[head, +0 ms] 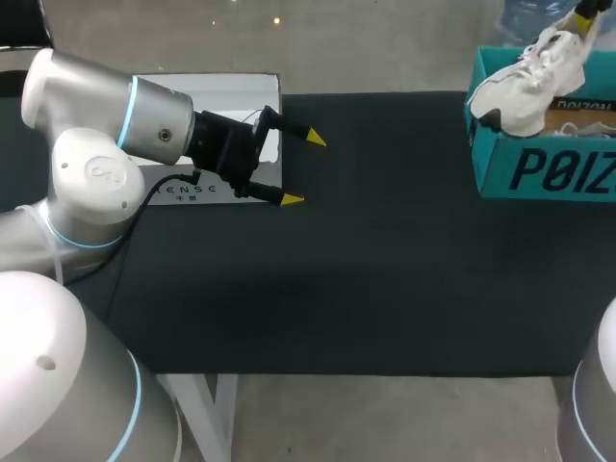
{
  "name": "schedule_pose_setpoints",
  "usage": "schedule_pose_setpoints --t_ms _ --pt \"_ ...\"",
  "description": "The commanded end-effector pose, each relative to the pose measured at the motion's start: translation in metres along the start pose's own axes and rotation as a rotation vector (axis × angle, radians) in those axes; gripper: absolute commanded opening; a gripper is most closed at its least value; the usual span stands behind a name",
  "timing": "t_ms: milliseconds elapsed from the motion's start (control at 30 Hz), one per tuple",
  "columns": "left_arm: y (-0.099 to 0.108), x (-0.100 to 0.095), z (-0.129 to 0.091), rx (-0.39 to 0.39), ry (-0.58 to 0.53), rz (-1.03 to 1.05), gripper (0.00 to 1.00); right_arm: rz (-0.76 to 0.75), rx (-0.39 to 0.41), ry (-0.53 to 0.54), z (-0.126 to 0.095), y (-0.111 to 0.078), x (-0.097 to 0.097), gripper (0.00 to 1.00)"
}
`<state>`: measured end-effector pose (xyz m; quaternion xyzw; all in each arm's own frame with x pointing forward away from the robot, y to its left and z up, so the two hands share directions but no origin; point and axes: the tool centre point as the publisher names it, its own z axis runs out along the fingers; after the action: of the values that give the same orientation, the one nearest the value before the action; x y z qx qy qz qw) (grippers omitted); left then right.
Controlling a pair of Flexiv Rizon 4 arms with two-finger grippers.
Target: Take the shoe out of the shoebox, open the shoe tongue, remove and reinsert the insole, then place the shoe into the shoebox
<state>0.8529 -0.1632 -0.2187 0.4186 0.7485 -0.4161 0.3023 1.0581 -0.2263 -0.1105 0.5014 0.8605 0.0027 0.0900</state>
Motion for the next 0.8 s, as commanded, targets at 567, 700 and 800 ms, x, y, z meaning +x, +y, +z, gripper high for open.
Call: schedule_pose_setpoints --t_ms 567,700,800 --pt "0.000 0.000 0.000 -0.001 0.002 0.001 1.00 1.009 -0.091 -0.356 0.019 -0.015 -0.117 0.00" --pt "0.000 0.000 0.000 -0.001 0.002 0.001 1.00 1.070 -0.063 -0.337 0.035 -0.023 -0.134 0.00" --pt "0.000 0.000 0.000 -0.001 0.002 0.001 1.00 1.065 -0.042 -0.273 0.039 -0.023 -0.137 0.00"
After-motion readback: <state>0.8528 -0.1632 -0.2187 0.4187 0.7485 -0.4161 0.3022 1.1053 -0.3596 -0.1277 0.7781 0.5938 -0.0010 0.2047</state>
